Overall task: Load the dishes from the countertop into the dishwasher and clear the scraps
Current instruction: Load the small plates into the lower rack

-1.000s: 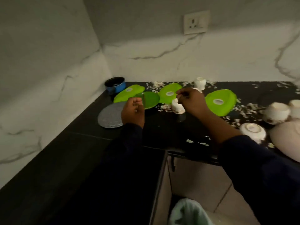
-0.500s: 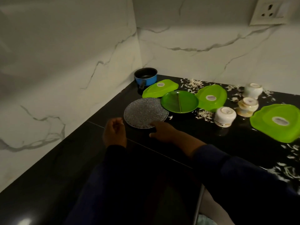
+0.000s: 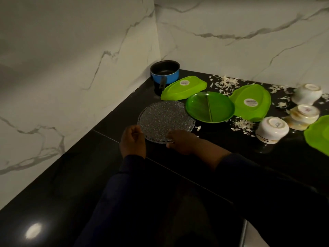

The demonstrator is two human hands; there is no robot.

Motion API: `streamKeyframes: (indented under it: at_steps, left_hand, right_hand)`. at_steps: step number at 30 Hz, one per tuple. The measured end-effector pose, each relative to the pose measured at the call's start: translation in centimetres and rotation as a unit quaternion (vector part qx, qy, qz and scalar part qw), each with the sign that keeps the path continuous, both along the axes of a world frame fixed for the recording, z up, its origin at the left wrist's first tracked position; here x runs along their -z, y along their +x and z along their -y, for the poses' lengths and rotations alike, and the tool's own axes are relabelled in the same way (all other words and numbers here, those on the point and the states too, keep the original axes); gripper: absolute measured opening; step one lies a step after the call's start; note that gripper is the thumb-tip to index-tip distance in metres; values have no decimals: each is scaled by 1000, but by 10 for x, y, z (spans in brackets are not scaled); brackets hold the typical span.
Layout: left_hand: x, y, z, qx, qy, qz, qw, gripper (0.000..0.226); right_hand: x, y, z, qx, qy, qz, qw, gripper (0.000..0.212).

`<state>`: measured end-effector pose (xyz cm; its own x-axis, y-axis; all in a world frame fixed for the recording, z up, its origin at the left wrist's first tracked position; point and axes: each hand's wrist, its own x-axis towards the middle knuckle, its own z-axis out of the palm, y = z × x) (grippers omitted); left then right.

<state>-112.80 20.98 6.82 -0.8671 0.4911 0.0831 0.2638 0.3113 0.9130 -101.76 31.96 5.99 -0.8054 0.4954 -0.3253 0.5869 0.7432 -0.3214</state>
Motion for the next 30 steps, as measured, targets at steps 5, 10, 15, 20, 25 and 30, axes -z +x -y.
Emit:
streamKeyframes:
  at_steps: [5,10,15,20,25,30]
  left_hand:
    - [5,3,-6,-20,-33,35,999,21]
    - [4,5,-8,-34,-52,44,997,25]
    - [4,9,-3,-65,-68,45,995,27]
    - [12,11,6,-26,-197,45,979,35]
    - [22,10,11,-30,-232,69,970,43]
    - [23,15,10,-35,-248,87,964,55]
  right_hand:
    - [-2,20,9,-68,-5,22,997,49]
    - [-17,46,19,-111,-37,56,992,39]
    - [-32,65,33,-79,-118,74,987,30]
    - [-13,70,30,210,-20,-91,973,36]
    - [4,68,33,401,-126,-198,885,54]
    - [6,71,31,503,-241,-280,781,57]
